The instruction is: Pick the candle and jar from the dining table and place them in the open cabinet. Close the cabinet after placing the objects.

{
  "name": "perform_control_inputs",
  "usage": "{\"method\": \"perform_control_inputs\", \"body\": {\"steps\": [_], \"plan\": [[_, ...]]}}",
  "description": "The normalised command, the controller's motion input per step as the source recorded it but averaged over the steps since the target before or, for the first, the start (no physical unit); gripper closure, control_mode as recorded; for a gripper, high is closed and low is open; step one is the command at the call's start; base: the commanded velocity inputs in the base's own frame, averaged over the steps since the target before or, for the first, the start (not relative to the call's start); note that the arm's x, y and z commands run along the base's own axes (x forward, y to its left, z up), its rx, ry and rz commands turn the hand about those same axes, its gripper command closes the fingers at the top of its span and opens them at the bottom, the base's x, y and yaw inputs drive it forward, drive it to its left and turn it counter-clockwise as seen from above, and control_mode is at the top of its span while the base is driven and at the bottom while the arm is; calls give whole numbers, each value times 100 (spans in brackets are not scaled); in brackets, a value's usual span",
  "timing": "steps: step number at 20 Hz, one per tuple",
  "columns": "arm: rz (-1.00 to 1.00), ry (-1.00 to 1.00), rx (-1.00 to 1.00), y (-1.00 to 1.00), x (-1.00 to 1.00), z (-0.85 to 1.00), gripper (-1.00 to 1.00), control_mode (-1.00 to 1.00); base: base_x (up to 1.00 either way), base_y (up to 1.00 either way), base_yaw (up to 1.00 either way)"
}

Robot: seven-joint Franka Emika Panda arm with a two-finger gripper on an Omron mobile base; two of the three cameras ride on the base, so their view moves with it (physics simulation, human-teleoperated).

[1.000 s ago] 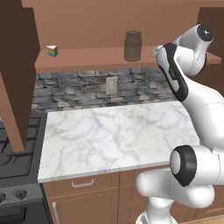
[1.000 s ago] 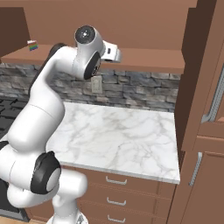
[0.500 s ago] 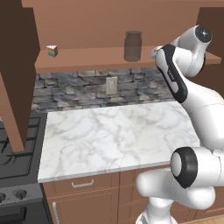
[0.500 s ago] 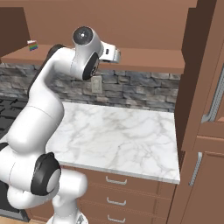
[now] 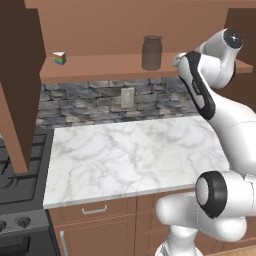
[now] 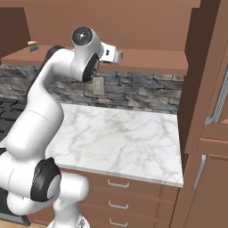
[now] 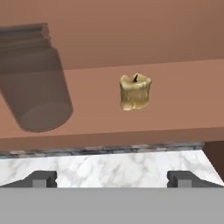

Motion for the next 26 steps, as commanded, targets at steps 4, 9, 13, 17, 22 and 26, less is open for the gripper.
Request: {"method": "perform_control_inputs", "body": {"steps": [4,9,13,17,22,26], "plan": [[0,-2,0,0,-45,0,-100,-100,0,0,0],[0,-6,0,0,-61,0,-100,-100,0,0,0],[0,-6,0,0,-64,0,-100,-100,0,0,0],[0,-4,0,0,-44,0,-100,-100,0,0,0],[0,-3,0,0,-25,0,-100,-100,0,0,0],[0,-2,0,0,-23,1,-100,-100,0,0,0]]}}
